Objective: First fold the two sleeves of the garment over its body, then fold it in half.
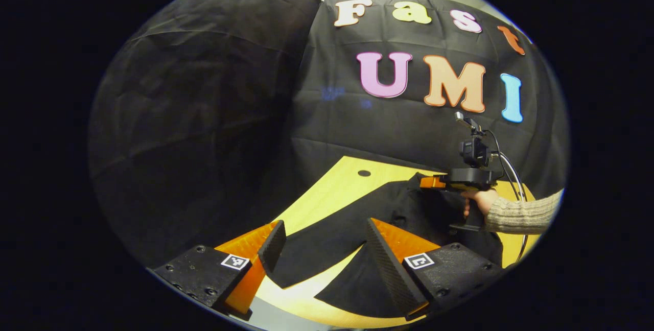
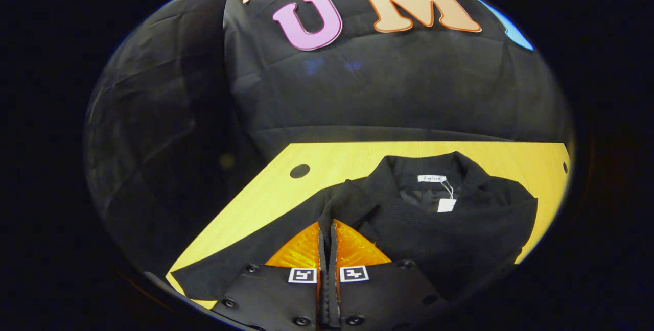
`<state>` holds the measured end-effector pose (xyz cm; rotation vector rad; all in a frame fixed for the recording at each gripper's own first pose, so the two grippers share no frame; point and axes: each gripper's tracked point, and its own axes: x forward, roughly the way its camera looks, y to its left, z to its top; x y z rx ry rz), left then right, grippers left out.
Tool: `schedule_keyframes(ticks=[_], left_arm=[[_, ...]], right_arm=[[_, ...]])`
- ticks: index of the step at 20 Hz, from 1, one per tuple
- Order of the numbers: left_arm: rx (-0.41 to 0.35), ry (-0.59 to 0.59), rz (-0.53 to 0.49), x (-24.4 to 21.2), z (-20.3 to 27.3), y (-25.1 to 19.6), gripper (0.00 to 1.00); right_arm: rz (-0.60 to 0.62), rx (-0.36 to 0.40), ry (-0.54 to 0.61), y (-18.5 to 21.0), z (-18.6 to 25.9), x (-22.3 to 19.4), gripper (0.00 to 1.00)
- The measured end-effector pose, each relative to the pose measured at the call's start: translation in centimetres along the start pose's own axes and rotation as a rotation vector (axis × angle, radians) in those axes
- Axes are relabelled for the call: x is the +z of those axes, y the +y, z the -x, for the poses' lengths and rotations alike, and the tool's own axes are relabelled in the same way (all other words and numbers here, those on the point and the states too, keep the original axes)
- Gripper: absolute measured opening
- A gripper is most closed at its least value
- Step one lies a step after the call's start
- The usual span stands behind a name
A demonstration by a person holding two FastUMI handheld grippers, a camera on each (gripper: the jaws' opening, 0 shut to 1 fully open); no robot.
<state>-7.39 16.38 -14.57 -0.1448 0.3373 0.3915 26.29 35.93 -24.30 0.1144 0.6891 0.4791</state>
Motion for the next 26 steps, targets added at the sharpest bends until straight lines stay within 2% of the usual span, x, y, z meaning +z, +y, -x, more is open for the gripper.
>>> schedule_keyframes(ticks=[2, 7, 13, 15, 19, 22, 23, 24, 26], left_arm=[[0.009, 0.017, 0.012, -0.6, 0.2, 0.7, 0.94], [0.031, 0.042, 0.048, -1.7, -0.5, 2.2, 0.95], [0.031, 0.070, 0.061, -2.9, -1.8, 3.1, 0.95], [0.033, 0.080, 0.057, -3.5, -2.3, 3.6, 0.95], [0.068, 0.114, 0.012, -5.8, -3.9, 5.2, 0.95], [0.055, 0.158, 0.001, -8.0, -4.8, 5.3, 0.95], [0.050, 0.174, -0.003, -8.9, -5.3, 5.4, 0.94], [0.049, 0.189, -0.013, -10.0, -5.8, 5.6, 0.94], [0.067, 0.209, -0.029, -11.4, -6.5, 6.5, 0.95]], right_arm=[[-0.024, -0.019, 0.038, 0.2, -0.6, -0.7, 0.00], [-0.083, -0.042, 0.073, 1.1, -0.2, -1.5, 0.13], [-0.084, 0.004, 0.022, 2.8, 1.2, 0.6, 0.94], [-0.074, -0.016, 0.007, 2.0, 2.5, 1.4, 0.98], [-0.105, -0.030, -0.102, 0.3, 6.8, 3.3, 0.99], [-0.115, -0.047, -0.184, -0.9, 10.4, 5.3, 0.98], [-0.105, -0.064, -0.204, -1.7, 11.8, 5.8, 0.94], [-0.090, -0.085, -0.226, -2.6, 13.2, 6.1, 0.98], [-0.068, -0.120, -0.266, -4.0, 16.2, 6.4, 0.98]])
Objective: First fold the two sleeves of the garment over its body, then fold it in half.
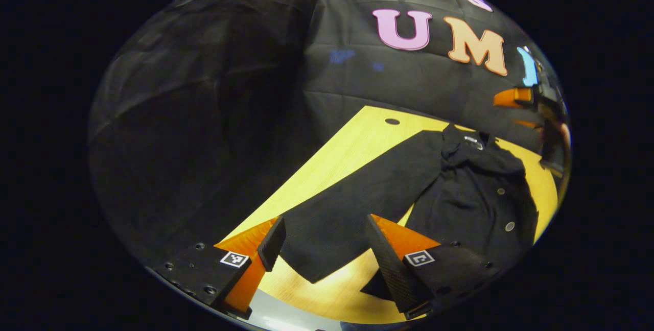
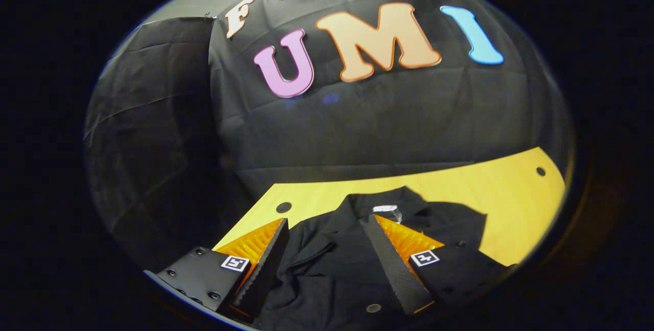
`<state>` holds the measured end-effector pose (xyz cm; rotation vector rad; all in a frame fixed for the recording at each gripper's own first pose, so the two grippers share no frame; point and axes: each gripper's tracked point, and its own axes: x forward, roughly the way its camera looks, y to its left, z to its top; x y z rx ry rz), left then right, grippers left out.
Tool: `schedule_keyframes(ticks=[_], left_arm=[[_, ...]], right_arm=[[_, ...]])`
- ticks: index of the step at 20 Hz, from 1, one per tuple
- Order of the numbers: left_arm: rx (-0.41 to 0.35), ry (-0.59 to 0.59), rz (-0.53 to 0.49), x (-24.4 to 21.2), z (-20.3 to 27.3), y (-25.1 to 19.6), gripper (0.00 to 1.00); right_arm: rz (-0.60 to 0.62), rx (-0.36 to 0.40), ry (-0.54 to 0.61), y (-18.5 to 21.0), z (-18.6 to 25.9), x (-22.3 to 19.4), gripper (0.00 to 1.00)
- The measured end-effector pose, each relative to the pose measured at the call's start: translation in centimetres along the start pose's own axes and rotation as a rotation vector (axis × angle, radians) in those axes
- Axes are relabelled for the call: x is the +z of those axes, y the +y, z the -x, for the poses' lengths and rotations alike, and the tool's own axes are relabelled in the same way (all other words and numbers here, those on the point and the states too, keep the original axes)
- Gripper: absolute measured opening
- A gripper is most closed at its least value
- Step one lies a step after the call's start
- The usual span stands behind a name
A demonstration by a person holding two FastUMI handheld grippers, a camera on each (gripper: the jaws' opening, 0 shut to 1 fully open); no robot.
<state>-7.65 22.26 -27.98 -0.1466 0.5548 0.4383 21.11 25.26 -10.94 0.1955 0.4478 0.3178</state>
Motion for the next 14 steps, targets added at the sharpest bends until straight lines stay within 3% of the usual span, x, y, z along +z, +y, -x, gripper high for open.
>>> schedule_keyframes(ticks=[3, 4, 5, 9, 14], left_arm=[[0.028, 0.057, 0.033, -2.1, -1.4, 1.0, 0.94], [0.034, 0.078, 0.043, -2.9, -1.7, 1.4, 0.94], [0.040, 0.094, 0.044, -3.5, -2.2, 1.7, 0.94], [0.042, 0.141, 0.018, -5.2, -3.1, 1.9, 0.94], [0.034, 0.113, -0.008, -5.0, -2.9, 2.1, 0.94]], right_arm=[[0.020, -0.059, -0.064, -3.1, 4.4, 1.3, 0.98], [0.035, -0.086, -0.080, -4.2, 5.9, 1.5, 0.94], [0.047, -0.115, -0.090, -5.3, 7.3, 1.5, 0.98], [0.029, -0.200, -0.102, -8.6, 11.3, 0.8, 0.98], [-0.020, -0.293, -0.179, -11.6, 16.7, 1.3, 0.98]])
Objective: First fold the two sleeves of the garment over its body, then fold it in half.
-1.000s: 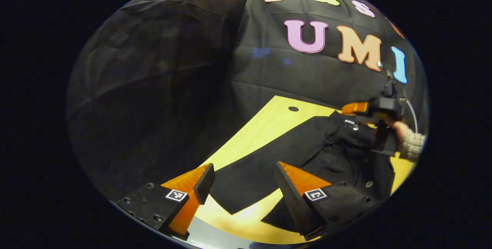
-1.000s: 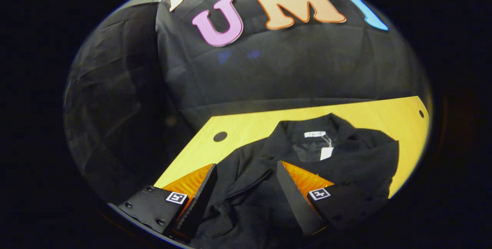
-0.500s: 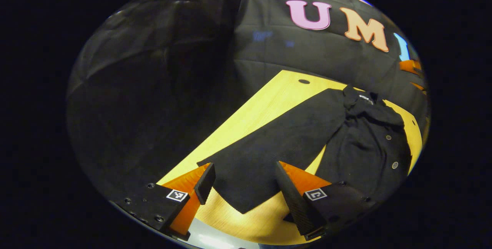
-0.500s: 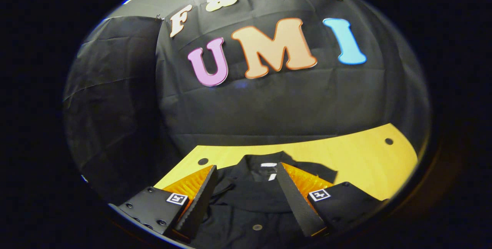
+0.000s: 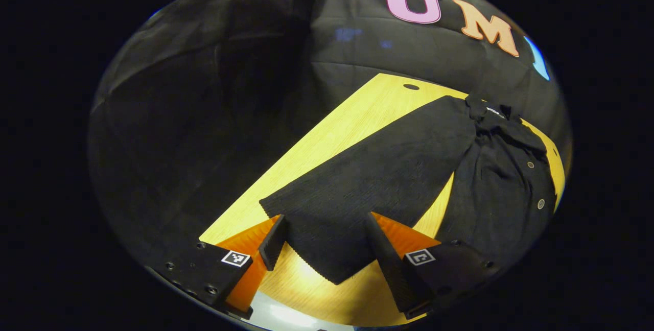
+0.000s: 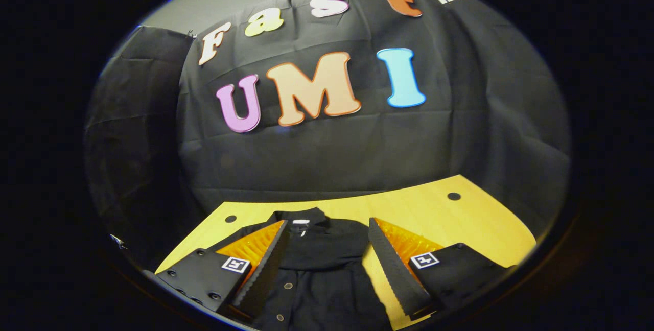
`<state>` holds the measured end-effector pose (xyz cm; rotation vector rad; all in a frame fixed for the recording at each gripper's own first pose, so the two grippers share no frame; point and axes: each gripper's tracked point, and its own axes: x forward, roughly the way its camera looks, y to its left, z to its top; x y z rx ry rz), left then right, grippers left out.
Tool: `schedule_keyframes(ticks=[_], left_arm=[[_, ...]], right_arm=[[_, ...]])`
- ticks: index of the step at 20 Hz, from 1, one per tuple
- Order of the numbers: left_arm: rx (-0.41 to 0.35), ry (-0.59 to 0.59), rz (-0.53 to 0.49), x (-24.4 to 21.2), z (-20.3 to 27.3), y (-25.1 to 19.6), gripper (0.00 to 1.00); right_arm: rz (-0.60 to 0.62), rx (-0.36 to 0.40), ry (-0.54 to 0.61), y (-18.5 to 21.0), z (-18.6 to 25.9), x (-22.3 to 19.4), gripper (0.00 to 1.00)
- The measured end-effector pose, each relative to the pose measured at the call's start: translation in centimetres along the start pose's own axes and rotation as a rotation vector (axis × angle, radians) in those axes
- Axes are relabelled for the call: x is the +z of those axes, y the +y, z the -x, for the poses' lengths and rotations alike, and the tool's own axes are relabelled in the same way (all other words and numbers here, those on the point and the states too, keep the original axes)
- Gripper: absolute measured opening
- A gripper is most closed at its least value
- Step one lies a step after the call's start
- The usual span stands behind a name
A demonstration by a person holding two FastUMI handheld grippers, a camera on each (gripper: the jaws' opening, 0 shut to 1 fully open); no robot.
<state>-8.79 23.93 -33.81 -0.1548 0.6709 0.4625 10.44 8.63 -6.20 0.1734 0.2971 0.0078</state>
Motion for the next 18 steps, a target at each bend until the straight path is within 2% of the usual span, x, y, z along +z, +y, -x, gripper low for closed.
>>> schedule_keyframes(ticks=[2, 3, 4, 6, 8, 10, 13, 16, 18], left_arm=[[0.009, -0.019, 0.007, -0.1, 0.0, 0.0, 0.95], [0.012, -0.029, 0.018, 0.0, 0.0, 0.0, 0.95], [0.007, -0.037, 0.039, -0.1, 0.0, -0.2, 0.95], [-0.026, -0.050, 0.025, 0.0, 0.1, -0.6, 0.89], [-0.070, -0.038, 0.007, 0.0, -0.1, -1.5, 0.76], [-0.097, -0.034, 0.015, 0.0, -0.1, -1.7, 0.47], [-0.117, -0.042, 0.098, 0.2, -0.1, -2.0, 0.01], [-0.151, -0.021, 0.189, 0.3, 0.0, -2.1, 0.00], [-0.161, -0.003, 0.203, 0.0, 0.0, -1.9, 0.00]], right_arm=[[0.001, -0.026, -0.015, -1.3, 1.8, 0.1, 0.93], [0.006, -0.039, -0.015, -1.9, 2.6, -0.1, 0.97], [0.012, -0.052, -0.011, -2.6, 3.2, -0.4, 0.97], [0.019, -0.076, 0.006, -3.8, 4.0, -1.2, 0.98], [0.002, -0.083, 0.021, -4.6, 4.6, -1.8, 0.98], [-0.009, -0.094, 0.017, -5.5, 5.2, -1.8, 0.98], [-0.001, -0.118, 0.014, -6.7, 6.0, -2.1, 0.97], [-0.019, -0.131, 0.023, -7.7, 6.9, -2.4, 0.98], [-0.027, -0.146, 0.018, -8.3, 7.4, -2.3, 0.98]])
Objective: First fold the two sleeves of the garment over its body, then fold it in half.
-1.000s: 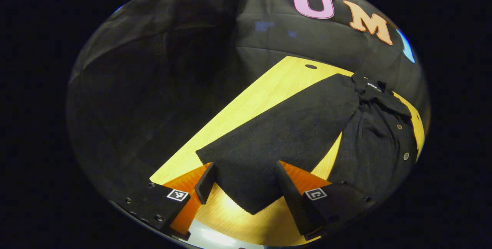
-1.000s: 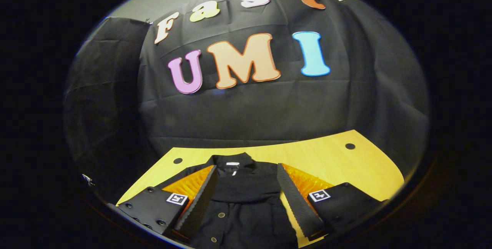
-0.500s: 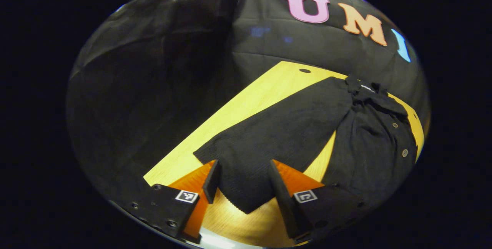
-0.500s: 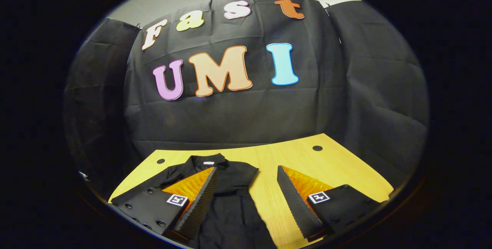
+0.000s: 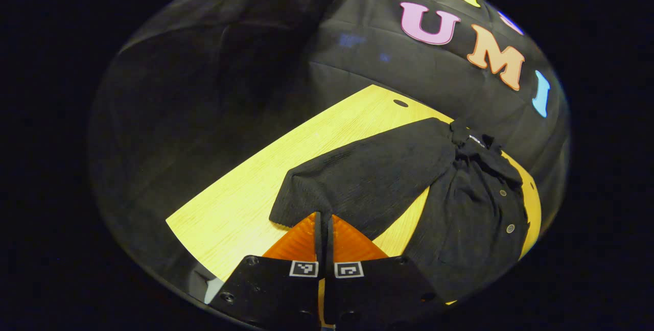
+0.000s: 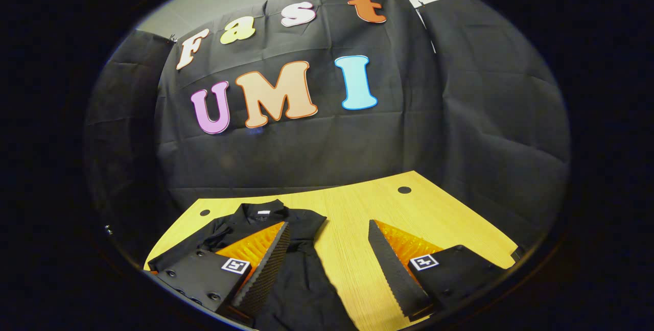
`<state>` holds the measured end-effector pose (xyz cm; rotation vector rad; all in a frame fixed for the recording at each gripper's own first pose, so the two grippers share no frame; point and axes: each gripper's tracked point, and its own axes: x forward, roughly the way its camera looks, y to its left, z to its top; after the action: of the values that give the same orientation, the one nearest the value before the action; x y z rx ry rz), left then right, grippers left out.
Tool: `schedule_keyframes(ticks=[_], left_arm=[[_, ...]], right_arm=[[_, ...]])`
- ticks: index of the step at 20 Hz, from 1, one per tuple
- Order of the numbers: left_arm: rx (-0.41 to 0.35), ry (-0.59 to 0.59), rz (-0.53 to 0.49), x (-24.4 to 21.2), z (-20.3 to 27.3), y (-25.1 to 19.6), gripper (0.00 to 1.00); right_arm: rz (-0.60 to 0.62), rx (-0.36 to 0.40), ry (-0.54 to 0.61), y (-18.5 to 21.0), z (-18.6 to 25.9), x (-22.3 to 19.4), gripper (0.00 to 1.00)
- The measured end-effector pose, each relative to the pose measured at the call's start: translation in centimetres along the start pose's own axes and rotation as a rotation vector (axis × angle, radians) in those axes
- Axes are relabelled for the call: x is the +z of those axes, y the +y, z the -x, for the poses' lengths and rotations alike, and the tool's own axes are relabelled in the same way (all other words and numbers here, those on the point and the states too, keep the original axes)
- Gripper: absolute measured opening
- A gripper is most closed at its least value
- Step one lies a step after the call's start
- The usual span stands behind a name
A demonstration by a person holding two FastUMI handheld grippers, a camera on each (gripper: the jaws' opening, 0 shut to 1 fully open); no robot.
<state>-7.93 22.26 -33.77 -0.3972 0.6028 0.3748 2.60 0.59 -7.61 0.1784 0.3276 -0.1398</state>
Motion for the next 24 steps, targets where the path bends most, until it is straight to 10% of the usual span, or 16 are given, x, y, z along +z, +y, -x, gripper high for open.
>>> schedule_keyframes(ticks=[9, 24], left_arm=[[0.019, 0.016, -0.085, 2.2, 0.4, -3.5, 0.00], [-0.354, -0.228, -0.301, 16.1, -1.6, -30.0, 0.00]], right_arm=[[-0.034, -0.005, 0.006, -2.5, 0.6, -0.2, 0.98], [-0.108, -0.014, 0.080, -8.7, 0.9, -5.9, 0.98]])
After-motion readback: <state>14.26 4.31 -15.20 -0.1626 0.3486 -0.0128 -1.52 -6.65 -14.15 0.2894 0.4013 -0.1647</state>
